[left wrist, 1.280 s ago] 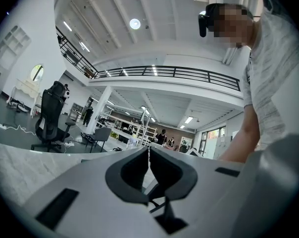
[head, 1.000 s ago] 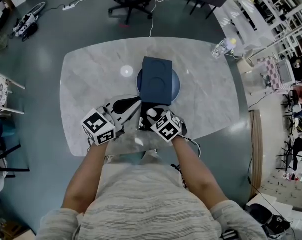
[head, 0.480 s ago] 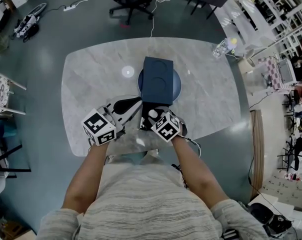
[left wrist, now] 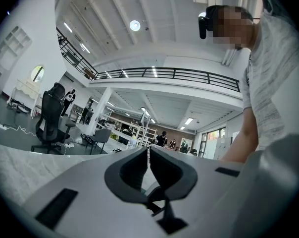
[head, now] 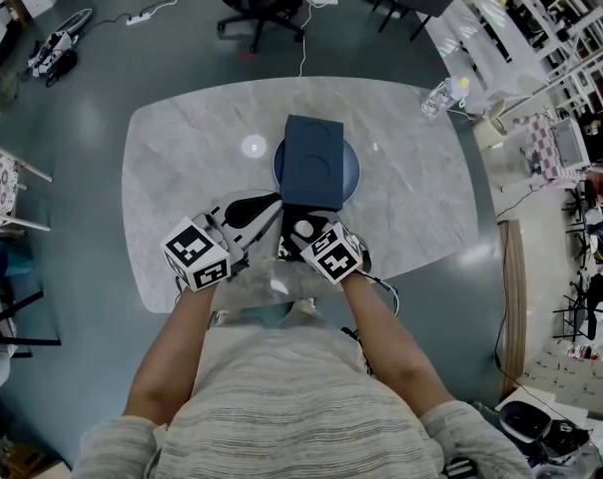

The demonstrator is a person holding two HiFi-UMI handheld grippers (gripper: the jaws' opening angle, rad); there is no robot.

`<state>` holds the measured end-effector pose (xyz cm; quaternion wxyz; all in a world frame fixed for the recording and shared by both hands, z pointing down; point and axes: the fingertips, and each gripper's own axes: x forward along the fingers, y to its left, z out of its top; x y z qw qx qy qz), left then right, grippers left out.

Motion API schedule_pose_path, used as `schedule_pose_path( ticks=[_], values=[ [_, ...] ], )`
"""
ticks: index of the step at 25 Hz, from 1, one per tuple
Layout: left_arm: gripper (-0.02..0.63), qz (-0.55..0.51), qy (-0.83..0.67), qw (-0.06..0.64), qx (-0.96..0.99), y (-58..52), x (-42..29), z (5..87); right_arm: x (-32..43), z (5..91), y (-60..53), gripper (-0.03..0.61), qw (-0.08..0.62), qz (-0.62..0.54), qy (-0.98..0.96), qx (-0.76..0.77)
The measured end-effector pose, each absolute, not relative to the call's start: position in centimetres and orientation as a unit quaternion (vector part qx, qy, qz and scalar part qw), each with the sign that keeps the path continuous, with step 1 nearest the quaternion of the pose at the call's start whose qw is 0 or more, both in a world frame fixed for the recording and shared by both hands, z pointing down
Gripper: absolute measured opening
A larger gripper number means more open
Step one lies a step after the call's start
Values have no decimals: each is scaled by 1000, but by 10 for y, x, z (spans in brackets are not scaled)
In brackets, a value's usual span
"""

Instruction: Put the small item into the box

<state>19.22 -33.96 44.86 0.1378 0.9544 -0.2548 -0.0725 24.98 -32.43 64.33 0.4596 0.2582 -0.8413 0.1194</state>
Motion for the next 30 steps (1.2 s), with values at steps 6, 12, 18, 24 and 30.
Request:
schedule_pose_path(
  ticks=[6, 12, 18, 24, 30],
  values=[
    [21, -72, -252, 136, 955, -339, 196, 445, 244, 612, -326, 216, 416, 108, -858, 283],
    [21, -65, -243, 127, 959, -336, 201, 440, 241, 569, -332, 215, 349, 97, -877, 315],
    [21, -71, -239, 120, 961, -333, 200, 431, 243, 514, -335, 187, 279, 73, -894, 343],
    [21, -81, -243, 113, 960, -334, 197, 412, 247, 459, -332, 108, 217, 36, -903, 368],
    [21, -99, -229, 101, 963, -328, 202, 388, 257, 418, -327, 54, 164, 9, -906, 390]
  ],
)
